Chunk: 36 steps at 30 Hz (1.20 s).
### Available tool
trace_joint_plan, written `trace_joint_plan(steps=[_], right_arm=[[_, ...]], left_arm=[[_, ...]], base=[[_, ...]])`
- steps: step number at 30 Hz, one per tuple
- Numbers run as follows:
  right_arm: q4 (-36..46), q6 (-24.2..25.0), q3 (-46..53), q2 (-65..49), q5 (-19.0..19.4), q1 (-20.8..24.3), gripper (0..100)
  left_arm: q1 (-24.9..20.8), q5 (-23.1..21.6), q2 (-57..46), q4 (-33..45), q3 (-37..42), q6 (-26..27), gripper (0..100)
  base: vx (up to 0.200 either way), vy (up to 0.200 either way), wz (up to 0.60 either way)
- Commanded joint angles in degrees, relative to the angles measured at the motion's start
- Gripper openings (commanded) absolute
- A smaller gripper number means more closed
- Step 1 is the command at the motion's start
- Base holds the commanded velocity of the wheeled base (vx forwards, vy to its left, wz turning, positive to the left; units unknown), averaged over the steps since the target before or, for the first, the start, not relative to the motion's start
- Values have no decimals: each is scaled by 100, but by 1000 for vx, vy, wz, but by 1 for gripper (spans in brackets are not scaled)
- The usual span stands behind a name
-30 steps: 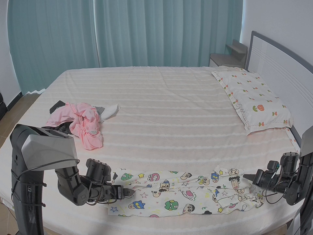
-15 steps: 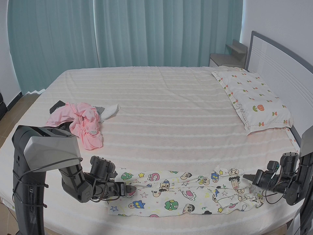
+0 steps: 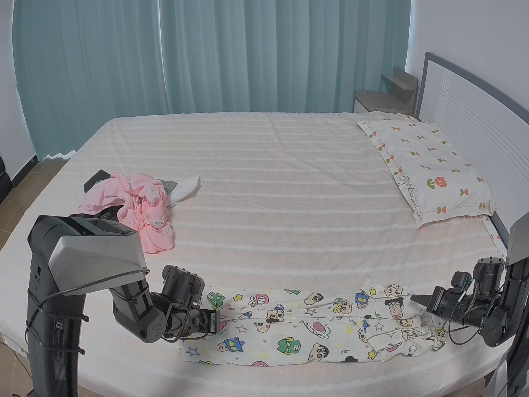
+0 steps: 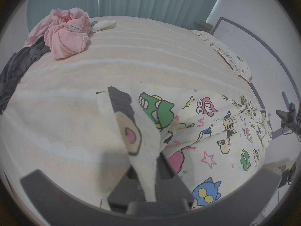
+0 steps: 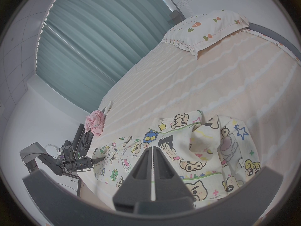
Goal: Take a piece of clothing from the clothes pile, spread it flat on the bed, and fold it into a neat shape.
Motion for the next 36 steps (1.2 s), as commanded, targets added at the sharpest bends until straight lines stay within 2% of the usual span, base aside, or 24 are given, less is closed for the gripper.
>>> trace_joint_plan(steps=[1, 9, 15, 18, 21, 23, 25, 26, 28, 29, 30, 33, 36], right_arm=[[-3, 1, 101, -1, -32, -7, 0], [-12, 9, 101, -36, -32, -42, 0], [-12, 18, 101, -36, -24, -130, 0], [-12, 18, 101, -36, -24, -130, 0], [-12, 18, 101, -18, -24, -130, 0], [-12, 18, 101, -18, -24, -130, 0], [-12, 18, 101, -18, -24, -139, 0], [-12, 18, 101, -18, -24, -139, 0], [-12, 18, 101, -10, -24, -157, 0], [-12, 18, 101, -10, -24, -157, 0], [-12, 18, 101, -10, -15, -165, 0], [-12, 18, 101, -10, -15, -174, 0], [-12, 18, 101, -1, -15, -174, 0]], left_arm=[[-14, 89, 6, 6, 23, 16, 0], [65, 141, -336, 15, 120, 25, 0], [293, 141, -776, 102, 226, 69, 0], [531, 124, -1189, 726, 243, 113, 0], [829, 62, -1637, 1052, 217, 122, 0], [865, 71, -1672, 1078, 217, 122, 0], [1199, 36, -1989, 1447, 199, 183, 0], [1199, 36, -1989, 1447, 199, 183, 0], [1594, -87, -2209, 1676, 217, 447, 0], [1594, -87, -2209, 1676, 217, 447, 0], [1946, -228, -2376, 1790, 234, 597, 0], [2464, -342, -2613, 2098, 182, 755, 0], [3097, -456, -2903, 2467, 67, 1221, 0]], base=[[0, 0, 0], [0, 0, 0], [0, 0, 0], [0, 0, 0], [0, 0, 0], [0, 0, 0], [0, 0, 0], [0, 0, 0], [0, 0, 0], [0, 0, 0], [0, 0, 0], [0, 0, 0], [0, 0, 0]])
